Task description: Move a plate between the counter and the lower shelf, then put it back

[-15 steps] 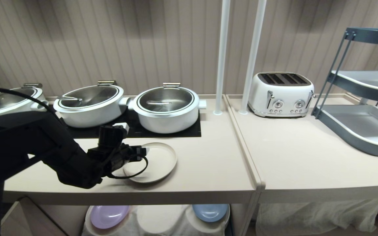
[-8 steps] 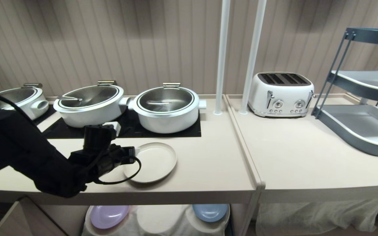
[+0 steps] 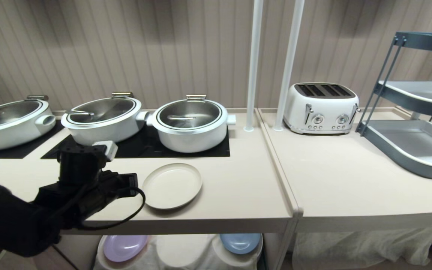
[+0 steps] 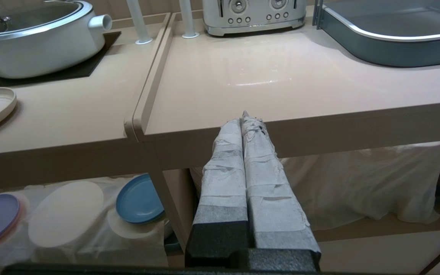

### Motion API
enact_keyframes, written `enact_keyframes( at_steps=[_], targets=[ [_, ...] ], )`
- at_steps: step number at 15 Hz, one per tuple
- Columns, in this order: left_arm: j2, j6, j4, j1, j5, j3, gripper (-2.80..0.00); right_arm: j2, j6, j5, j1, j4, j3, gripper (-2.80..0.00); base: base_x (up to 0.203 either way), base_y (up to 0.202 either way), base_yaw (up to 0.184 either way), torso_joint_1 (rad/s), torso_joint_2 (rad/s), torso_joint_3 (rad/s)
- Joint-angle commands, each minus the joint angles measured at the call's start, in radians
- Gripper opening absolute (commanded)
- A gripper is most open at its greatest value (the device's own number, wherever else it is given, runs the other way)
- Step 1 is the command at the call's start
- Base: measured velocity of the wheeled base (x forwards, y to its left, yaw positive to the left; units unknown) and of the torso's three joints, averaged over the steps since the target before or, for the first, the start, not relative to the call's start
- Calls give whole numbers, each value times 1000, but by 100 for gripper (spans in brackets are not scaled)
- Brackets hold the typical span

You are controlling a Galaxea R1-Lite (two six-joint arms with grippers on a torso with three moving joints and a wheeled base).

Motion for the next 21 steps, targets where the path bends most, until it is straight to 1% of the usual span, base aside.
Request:
enact_keyframes(
  at_steps=[1,3,8,12,15,16,18,21],
  targets=[
    [-120,-1,-2,1,7,55,-280,1,1,0,0,-1,0,-280,0,0,0,0,0,0],
    [-217,8,0,1,13,119,-280,1,1,0,0,-1,0,-280,0,0,0,0,0,0],
    [-457,99,0,1,46,282,-280,1,1,0,0,-1,0,-280,0,0,0,0,0,0],
    [-622,224,0,38,104,384,-280,1,1,0,0,-1,0,-280,0,0,0,0,0,0],
    [-758,315,3,91,116,460,-280,1,1,0,1,-1,0,-280,0,0,0,0,0,0],
    [-814,337,13,103,116,477,-280,1,1,0,0,-1,0,-280,0,0,0,0,0,0],
    [-939,359,86,115,121,490,-280,1,1,0,0,-1,0,-280,0,0,0,0,0,0],
    [-1076,367,194,122,124,495,-280,1,1,0,0,-1,0,-280,0,0,0,0,0,0]
  ],
)
